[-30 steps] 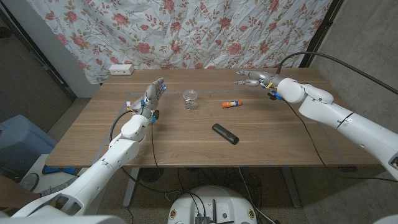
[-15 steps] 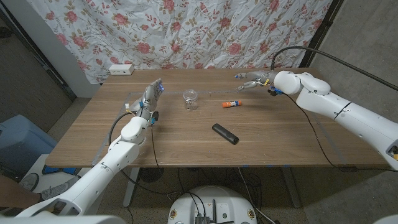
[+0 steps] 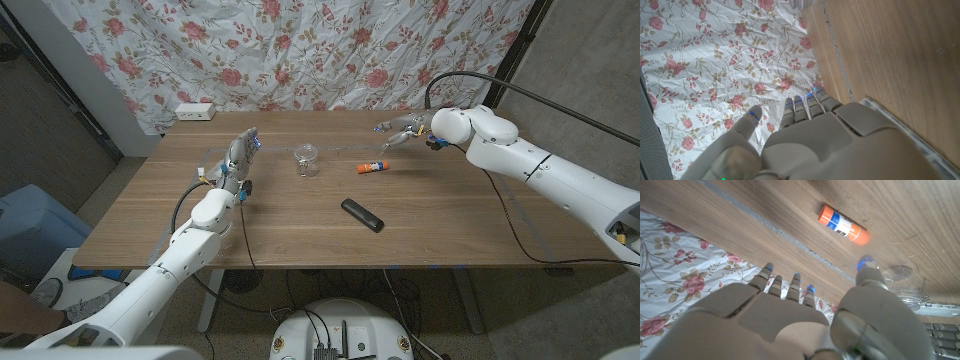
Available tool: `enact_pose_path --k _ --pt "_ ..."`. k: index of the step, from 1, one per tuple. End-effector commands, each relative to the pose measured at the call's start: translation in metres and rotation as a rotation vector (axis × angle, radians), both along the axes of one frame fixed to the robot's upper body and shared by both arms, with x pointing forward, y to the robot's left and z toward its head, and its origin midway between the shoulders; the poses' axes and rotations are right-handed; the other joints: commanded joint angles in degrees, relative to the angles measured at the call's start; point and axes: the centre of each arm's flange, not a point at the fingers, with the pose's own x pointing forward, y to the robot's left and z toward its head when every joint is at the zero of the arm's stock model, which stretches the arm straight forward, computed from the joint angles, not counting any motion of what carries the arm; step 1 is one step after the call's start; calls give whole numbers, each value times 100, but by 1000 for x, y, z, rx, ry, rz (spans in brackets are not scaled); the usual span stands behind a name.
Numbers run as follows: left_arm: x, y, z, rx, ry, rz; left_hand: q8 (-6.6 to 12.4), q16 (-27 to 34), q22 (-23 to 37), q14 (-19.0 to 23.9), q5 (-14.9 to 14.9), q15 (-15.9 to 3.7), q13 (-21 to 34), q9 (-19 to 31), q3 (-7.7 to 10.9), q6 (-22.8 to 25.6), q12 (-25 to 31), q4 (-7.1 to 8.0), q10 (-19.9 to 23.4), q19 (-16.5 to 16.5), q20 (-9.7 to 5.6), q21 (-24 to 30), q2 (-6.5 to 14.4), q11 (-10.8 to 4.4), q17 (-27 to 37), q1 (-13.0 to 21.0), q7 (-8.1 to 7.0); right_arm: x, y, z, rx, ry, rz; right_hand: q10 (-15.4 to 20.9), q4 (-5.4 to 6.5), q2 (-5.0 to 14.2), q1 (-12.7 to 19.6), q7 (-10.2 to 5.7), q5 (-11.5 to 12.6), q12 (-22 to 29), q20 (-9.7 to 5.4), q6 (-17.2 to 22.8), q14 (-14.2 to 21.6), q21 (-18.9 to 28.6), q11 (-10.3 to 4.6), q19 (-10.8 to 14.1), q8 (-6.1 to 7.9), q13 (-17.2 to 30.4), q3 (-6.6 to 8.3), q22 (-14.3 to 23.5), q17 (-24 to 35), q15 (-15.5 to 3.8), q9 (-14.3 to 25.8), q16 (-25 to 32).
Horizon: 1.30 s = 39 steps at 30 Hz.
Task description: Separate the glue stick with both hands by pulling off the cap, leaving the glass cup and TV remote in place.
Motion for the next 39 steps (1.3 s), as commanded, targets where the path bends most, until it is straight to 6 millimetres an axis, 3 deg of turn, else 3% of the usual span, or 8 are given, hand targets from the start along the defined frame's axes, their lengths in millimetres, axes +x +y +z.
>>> enact_pose_path --k 1,7,16,20,31,35,39 --pt "-2 2 -1 6 11 -5 -3 24 21 53 -10 -6 14 22 6 31 11 34 51 78 -1 46 475 8 19 -37 1 4 12 0 -87 41 -34 103 12 -2 87 1 -9 30 41 -3 -45 -11 -34 -87 4 9 36 13 1 6 25 -5" --pt "-5 3 -4 5 16 3 -8 21 21 65 -9 -4 15 21 12 37 4 39 53 80 -3 43 478 0 18 -37 4 9 18 -5 -124 46 -44 325 20 -64 182 13 -6 94 106 64 46 30 -93 -79 31 8 63 13 -14 24 27 38" --pt "-10 3 -9 18 40 18 -12 19 22 85 -7 10 16 21 21 49 11 50 99 84 2 40 485 -3 19 -38 4 14 21 -11 -149 11 -36 765 139 -350 52 -154 74 166 106 548 445 139 -111 293 166 11 -58 13 -23 -70 40 183" --pt "-12 3 -9 55 52 24 -15 18 22 90 -7 15 16 22 24 50 8 57 108 86 5 39 488 -1 19 -40 16 16 24 -15 -161 2 -36 885 139 -398 45 -202 119 183 86 625 563 150 -117 377 174 11 -76 13 -29 -92 39 218" --pt "-14 -1 -9 95 78 28 -20 16 22 113 -6 32 18 22 31 58 1 72 124 82 36 33 487 11 20 -45 26 26 31 -27 -193 15 -38 1051 90 -398 211 -208 200 190 84 709 736 142 -129 470 174 10 -16 12 -40 -143 39 260" --pt "-13 0 -10 87 72 28 -21 12 22 115 -7 32 18 22 31 63 -2 71 127 83 28 32 479 15 18 -45 19 31 30 -32 -217 14 -38 1047 74 -369 313 -181 224 161 -66 694 732 114 -87 441 154 12 32 11 -39 -129 40 249" --pt "-13 2 -11 77 67 26 -23 7 22 112 -7 36 18 22 32 64 -7 68 124 80 23 30 471 1 17 -43 21 35 30 -36 -220 17 -43 1049 72 -349 353 -162 226 151 -92 727 730 114 -86 453 162 13 53 11 -37 -133 41 245"
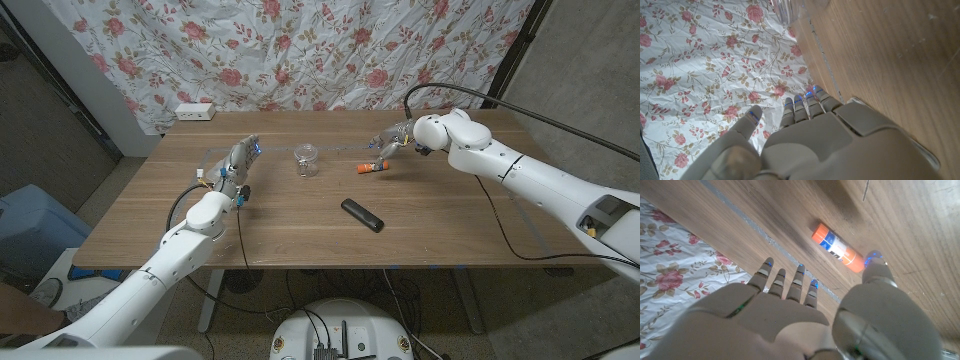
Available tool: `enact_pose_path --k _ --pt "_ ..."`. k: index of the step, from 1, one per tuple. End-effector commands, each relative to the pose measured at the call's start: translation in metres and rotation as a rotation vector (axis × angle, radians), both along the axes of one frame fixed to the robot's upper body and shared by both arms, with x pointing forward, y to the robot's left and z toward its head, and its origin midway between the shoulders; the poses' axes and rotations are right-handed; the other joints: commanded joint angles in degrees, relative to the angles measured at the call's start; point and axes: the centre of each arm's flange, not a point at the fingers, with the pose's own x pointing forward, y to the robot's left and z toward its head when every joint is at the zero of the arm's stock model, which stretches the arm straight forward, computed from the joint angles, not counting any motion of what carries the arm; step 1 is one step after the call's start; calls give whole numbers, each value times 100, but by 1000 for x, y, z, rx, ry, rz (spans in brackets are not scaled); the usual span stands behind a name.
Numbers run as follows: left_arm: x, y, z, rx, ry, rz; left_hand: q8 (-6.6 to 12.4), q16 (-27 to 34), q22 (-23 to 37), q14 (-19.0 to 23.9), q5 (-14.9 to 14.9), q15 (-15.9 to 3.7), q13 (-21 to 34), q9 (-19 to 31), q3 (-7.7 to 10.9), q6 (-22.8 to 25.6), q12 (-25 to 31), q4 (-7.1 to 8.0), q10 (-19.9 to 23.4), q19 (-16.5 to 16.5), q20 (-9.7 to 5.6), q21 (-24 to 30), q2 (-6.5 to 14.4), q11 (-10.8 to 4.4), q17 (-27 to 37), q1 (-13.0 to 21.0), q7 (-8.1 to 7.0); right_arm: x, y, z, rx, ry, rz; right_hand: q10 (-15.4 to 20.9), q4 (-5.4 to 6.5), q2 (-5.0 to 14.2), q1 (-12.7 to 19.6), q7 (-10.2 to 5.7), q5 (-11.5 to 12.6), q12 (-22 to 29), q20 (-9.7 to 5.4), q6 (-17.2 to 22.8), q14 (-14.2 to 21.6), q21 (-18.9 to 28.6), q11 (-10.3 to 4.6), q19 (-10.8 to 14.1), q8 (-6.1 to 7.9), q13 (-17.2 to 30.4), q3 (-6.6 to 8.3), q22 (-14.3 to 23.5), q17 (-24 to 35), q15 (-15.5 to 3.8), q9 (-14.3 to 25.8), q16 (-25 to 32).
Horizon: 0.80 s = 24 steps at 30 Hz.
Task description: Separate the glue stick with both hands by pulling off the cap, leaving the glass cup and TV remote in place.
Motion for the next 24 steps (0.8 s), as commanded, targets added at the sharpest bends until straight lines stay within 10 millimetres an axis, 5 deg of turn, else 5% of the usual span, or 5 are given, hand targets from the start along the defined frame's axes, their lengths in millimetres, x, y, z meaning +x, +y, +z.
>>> enact_pose_path --k 1,24 --pt "0 2 -3 -3 2 0 -23 3 22 32 -8 -2 19 22 8 36 -8 43 42 15 20 28 468 -5 17 -44 -13 12 2 -11 -38 2 -8 50 -17 51 96 -12 47 -20 -49 43 14 -19 48 36 8 15 68 11 16 10 14 2" --pt "-4 8 -13 -32 0 14 -37 -19 21 0 -15 -1 19 20 -3 30 -30 -11 33 -14 3 13 389 -7 8 -34 -32 26 4 -29 -71 -14 -21 369 -8 130 338 -123 7 2 -68 322 299 0 -21 246 54 25 178 12 34 -174 16 93"
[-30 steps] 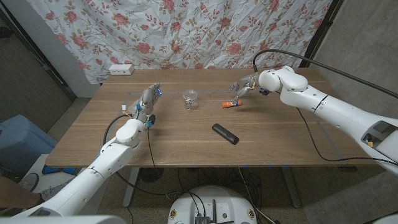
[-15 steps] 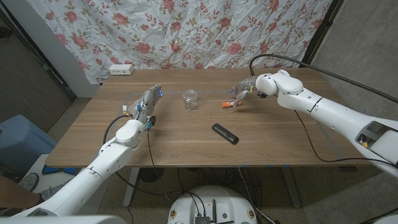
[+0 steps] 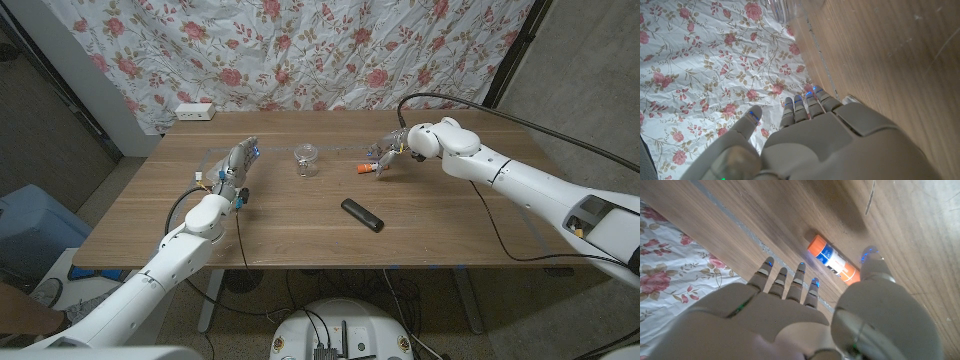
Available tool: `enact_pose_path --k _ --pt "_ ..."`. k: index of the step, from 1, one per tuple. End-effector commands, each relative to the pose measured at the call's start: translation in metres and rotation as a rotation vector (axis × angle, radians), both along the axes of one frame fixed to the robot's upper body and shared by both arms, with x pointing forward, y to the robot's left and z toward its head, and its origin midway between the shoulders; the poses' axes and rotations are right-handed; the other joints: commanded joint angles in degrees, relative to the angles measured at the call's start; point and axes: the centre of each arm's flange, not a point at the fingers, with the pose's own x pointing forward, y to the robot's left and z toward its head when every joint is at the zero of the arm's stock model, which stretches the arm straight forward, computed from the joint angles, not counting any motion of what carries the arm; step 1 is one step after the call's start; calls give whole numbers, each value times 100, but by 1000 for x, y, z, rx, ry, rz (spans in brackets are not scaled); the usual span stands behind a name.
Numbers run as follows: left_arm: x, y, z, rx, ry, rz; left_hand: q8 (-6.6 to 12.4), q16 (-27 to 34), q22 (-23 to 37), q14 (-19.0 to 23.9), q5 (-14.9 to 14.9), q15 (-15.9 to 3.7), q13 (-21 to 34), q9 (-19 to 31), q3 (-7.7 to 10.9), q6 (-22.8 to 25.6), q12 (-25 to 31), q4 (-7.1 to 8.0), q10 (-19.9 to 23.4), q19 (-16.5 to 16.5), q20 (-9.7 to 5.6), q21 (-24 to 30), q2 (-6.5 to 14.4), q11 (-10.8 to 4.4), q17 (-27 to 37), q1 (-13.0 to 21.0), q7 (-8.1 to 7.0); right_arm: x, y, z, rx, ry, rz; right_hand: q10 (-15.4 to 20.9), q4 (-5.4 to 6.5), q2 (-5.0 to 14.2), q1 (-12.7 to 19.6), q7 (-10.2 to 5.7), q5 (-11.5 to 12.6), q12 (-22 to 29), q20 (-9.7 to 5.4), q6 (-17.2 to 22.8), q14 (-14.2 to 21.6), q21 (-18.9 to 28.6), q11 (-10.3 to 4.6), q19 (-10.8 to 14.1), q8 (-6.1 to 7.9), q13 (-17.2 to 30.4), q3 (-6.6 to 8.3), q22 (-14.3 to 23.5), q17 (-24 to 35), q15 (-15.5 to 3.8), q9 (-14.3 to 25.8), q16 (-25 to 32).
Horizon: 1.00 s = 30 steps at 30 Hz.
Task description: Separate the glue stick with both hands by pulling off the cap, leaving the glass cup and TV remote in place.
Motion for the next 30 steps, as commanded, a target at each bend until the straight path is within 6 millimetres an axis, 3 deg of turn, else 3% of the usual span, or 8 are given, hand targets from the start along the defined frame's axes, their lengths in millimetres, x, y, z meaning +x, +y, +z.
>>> enact_pose_path --k 1,7,15,20,30 --pt "-4 3 -6 -15 0 9 -15 -19 20 1 -15 -3 19 20 -2 28 -6 -12 34 -14 6 13 389 -7 8 -34 -31 7 -1 -10 -19 -19 -7 115 -19 37 60 -28 7 5 -34 107 104 -3 -18 69 66 26 53 12 21 -19 18 54" --pt "-6 4 -9 -20 4 9 -14 -19 21 1 -13 18 19 21 3 35 -9 -14 34 -16 4 13 397 -1 10 -33 -31 9 -3 -14 -19 -50 -7 295 1 44 100 -65 16 28 -78 273 250 13 -40 187 101 29 61 12 35 -120 18 109" --pt "-8 4 -14 -24 13 9 -9 -19 21 -1 -12 21 20 22 9 51 -9 -13 44 -22 7 11 408 -8 12 -34 -41 8 -5 -20 -18 -84 5 709 -3 9 234 -72 95 77 -277 638 614 34 -185 457 189 30 61 9 48 -302 36 238" --pt "-8 3 -15 -23 17 6 -6 -20 21 -6 -12 28 20 22 11 64 -10 -13 46 -23 9 11 412 -12 12 -34 -52 8 -4 -24 -12 -115 13 862 -21 -36 311 -73 144 90 -308 795 730 16 -243 502 227 26 64 8 40 -389 40 265" --pt "-6 2 -16 -23 23 0 3 -20 21 -13 -11 31 21 24 17 98 -13 -10 46 -27 7 11 420 -14 14 -36 -56 10 -3 -27 24 -165 32 1475 8 -38 474 -82 295 178 -344 1355 1076 -12 -524 638 381 13 114 6 53 -556 60 363"
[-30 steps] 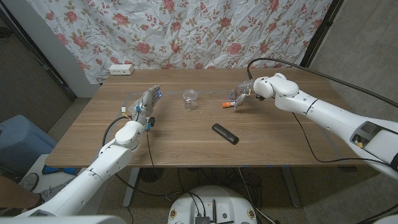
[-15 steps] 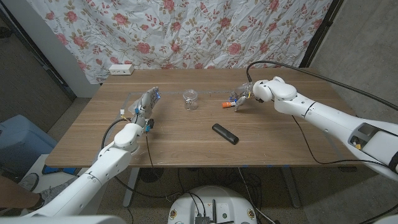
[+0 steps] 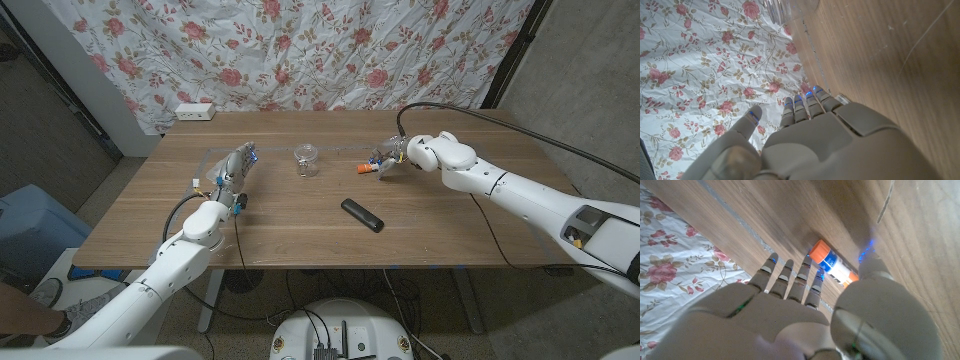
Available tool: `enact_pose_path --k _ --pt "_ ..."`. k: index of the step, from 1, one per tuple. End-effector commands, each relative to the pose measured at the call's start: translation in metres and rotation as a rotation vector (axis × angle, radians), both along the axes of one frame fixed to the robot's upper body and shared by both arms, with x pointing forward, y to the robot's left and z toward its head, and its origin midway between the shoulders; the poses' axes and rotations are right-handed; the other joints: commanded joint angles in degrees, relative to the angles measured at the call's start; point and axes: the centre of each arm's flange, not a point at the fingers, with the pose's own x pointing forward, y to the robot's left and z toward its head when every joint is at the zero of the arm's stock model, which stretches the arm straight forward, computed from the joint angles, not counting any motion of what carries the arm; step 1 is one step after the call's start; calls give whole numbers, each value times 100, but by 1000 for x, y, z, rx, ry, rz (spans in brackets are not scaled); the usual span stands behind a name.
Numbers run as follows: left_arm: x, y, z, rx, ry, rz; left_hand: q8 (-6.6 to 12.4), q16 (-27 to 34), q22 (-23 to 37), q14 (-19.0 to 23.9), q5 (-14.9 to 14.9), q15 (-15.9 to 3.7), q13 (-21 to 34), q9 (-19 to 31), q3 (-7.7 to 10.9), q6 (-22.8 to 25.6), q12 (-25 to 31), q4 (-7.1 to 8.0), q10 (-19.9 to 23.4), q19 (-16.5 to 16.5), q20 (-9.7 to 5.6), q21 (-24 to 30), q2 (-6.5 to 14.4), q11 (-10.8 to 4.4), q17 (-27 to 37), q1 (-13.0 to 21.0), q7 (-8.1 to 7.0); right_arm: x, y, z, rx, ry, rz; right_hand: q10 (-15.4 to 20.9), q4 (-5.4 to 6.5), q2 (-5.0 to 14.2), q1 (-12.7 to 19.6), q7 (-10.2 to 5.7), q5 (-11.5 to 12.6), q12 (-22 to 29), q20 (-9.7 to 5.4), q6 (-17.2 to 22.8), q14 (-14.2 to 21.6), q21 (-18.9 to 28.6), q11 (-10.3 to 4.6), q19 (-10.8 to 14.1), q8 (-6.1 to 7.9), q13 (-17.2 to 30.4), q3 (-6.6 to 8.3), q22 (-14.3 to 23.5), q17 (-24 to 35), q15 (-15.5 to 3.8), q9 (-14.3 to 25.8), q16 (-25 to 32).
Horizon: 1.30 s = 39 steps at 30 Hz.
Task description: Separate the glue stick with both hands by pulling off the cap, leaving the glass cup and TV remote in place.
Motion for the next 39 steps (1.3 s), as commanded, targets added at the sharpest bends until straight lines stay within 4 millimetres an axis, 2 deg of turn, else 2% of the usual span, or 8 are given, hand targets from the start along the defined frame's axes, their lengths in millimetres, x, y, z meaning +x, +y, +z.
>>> enact_pose_path --k 1,6,10,27,33,39 --pt "1 -1 -2 -1 7 -10 4 -21 21 -14 -11 30 21 25 17 48 -15 -9 45 -26 6 11 421 -11 14 -36 -8 1 0 -5 31 -59 22 340 28 7 98 -8 88 69 -31 314 241 -14 -110 122 118 14 52 18 25 -215 34 106" --pt "2 -2 -2 -3 8 -16 2 -21 21 -16 -11 28 21 25 19 50 -17 -8 43 -27 8 11 422 -10 15 -37 -10 1 -1 -7 37 -94 32 555 26 -10 171 -10 136 80 -82 570 382 -15 -217 200 192 10 59 17 32 -294 42 149" --pt "4 -2 -3 -20 5 -22 5 -25 22 -30 -11 51 21 26 20 62 -17 -6 45 -29 9 11 425 -5 16 -39 -6 0 -2 -9 44 -108 42 828 31 -14 237 -15 184 90 -116 838 545 -24 -312 260 261 7 64 17 53 -427 46 208" --pt "10 -1 2 -13 4 -19 11 -16 22 -22 -10 55 22 29 30 103 -5 4 86 -23 18 15 439 -31 17 -41 -17 4 -4 -9 69 -158 60 1485 54 62 466 -25 238 50 -157 1639 849 -57 -349 335 473 4 24 16 131 -621 59 388" --pt "11 1 3 -12 10 -17 11 -13 22 -13 -10 61 23 30 35 113 -6 5 88 -21 13 16 443 -25 16 -40 -19 5 -3 -9 70 -162 73 1782 53 95 591 -29 236 22 -161 2083 956 -54 -357 362 598 6 -9 16 164 -685 67 463" --pt "12 1 3 -15 14 -17 8 -12 22 -9 -9 56 23 31 38 114 -8 6 88 -15 12 18 445 -28 16 -39 -21 8 -3 -7 67 -155 90 1944 45 117 690 -32 231 1 -175 2302 1023 -56 -360 375 649 8 -23 16 186 -728 62 513"
